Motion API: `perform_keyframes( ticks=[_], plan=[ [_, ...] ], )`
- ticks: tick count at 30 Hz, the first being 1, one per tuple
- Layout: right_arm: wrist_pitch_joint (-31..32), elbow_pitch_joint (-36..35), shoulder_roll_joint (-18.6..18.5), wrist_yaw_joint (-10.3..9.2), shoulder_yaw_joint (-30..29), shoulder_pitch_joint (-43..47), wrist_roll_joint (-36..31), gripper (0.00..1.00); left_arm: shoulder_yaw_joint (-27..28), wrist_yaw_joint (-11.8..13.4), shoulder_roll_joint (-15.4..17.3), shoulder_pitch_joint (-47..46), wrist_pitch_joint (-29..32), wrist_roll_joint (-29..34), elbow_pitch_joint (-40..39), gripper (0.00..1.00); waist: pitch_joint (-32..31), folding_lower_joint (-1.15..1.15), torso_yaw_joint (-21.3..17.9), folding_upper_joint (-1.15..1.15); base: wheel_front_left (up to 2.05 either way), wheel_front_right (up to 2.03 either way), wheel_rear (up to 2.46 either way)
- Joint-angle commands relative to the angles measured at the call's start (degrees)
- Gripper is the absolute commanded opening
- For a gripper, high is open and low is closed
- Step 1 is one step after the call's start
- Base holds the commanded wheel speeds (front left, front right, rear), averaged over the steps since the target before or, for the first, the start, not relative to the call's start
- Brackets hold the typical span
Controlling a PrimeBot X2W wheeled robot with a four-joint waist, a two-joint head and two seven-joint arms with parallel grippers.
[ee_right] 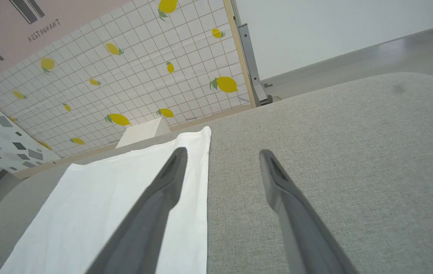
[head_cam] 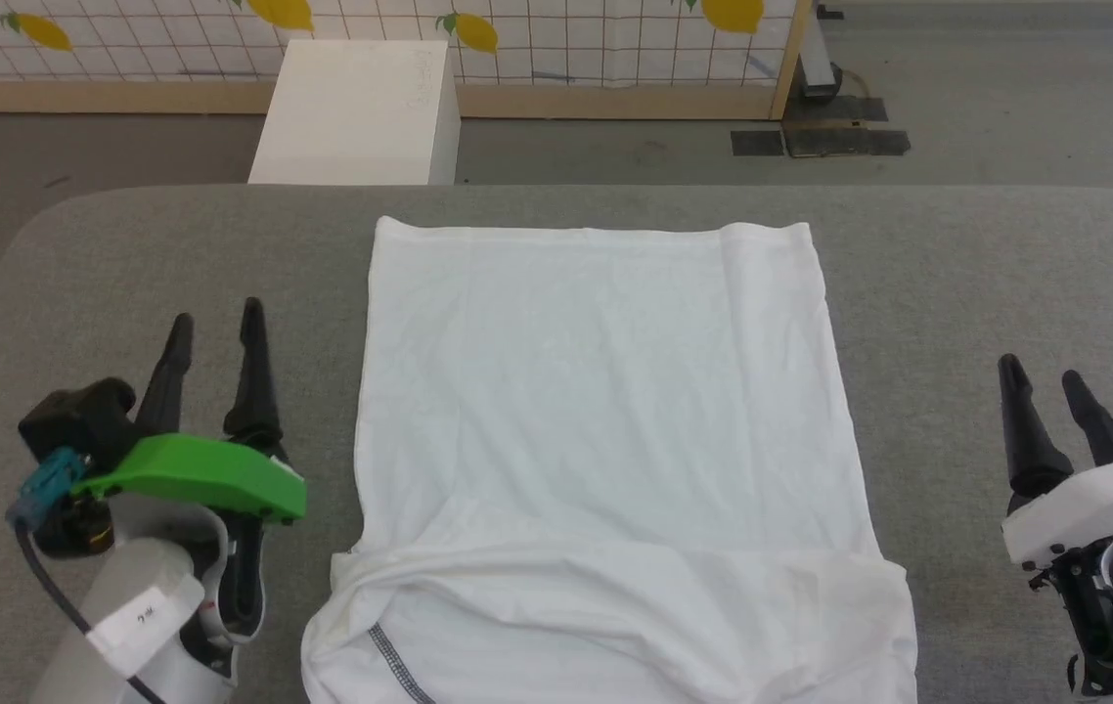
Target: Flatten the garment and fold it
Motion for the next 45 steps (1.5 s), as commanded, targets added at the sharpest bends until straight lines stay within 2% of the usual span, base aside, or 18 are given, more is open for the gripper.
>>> perform_keyframes(
  ticks=[1,5,11,17,20,24,28,32,36,42,43,44,45],
  plan=[
    [0.8,-0.2,0.0,-0.08,0.5,0.0,-0.6,1.00,0.8,0.8,-0.1,1.4,-0.9,1.6,-0.8,1.00,0.8,0.00,0.4,0.00,0.00,0.00,0.00],
    [3.8,0.6,-0.1,-0.08,1.3,-3.6,-1.7,1.00,2.6,1.7,-0.4,3.5,-1.6,5.7,-3.6,1.00,3.1,0.00,0.7,0.00,0.00,0.00,0.00],
    [11.1,5.7,-3.4,-0.08,1.6,-15.7,-3.6,1.00,4.5,1.5,-2.4,4.6,-1.6,11.7,-9.0,1.00,8.7,0.00,2.4,0.00,0.00,0.00,0.00],
    [22.2,13.2,-7.6,-0.08,3.8,-31.2,-7.0,1.00,4.9,-0.1,-4.9,3.5,-1.6,15.0,-12.3,1.00,15.1,0.00,5.2,0.00,0.00,0.00,0.00],
    [30.1,17.2,-9.1,-0.08,6.2,-38.1,-9.9,1.00,5.2,-1.0,-6.2,2.4,-1.6,16.2,-13.0,1.00,18.4,0.00,6.6,0.00,0.00,0.00,0.00],
    [38.7,20.6,-10.6,-0.08,10.7,-45.0,-13.6,1.00,5.8,-2.1,-8.0,1.1,-1.6,17.5,-13.5,1.00,21.7,0.00,8.2,0.00,0.00,0.00,0.00],
    [44.4,23.4,-12.0,-0.08,13.4,-48.8,-17.2,1.00,6.3,-3.4,-9.4,0.0,-1.6,18.6,-13.4,1.00,24.2,0.00,9.5,0.00,0.00,0.00,0.00],
    [47.4,25.2,-12.6,-0.08,13.4,-50.6,-19.9,1.00,7.1,-4.5,-10.6,-0.8,-1.7,19.8,-13.7,1.00,26.1,0.00,10.5,0.00,0.00,0.00,0.00],
    [47.9,26.0,-13.0,-0.08,13.9,-50.7,-21.7,1.00,8.0,-5.5,-11.7,-1.2,-1.7,20.7,-14.0,1.00,27.5,0.00,11.0,0.00,0.00,0.00,0.00],
    [48.1,27.7,-12.8,-0.08,15.8,-49.4,-20.8,1.00,8.9,-6.8,-13.1,-1.0,-1.7,21.7,-13.2,1.00,27.8,0.00,10.6,0.00,0.00,0.00,0.00],
    [48.6,28.0,-12.8,-0.08,16.0,-49.3,-20.5,0.95,9.0,-7.0,-13.2,-0.9,-1.7,21.8,-13.0,1.00,27.7,0.00,10.4,0.00,0.00,0.00,0.00],
    [49.1,28.0,-12.9,-0.08,16.6,-49.2,-20.0,0.35,9.2,-7.2,-13.4,-0.9,-1.7,21.9,-12.8,1.00,27.6,0.00,10.2,0.00,0.00,0.00,0.00],
    [49.2,27.8,-12.9,-0.08,16.8,-49.3,-19.5,0.03,9.3,-7.4,-13.6,-0.9,-1.7,21.5,-12.6,1.00,27.6,0.00,10.0,0.00,0.00,0.00,0.00]
  ],
)
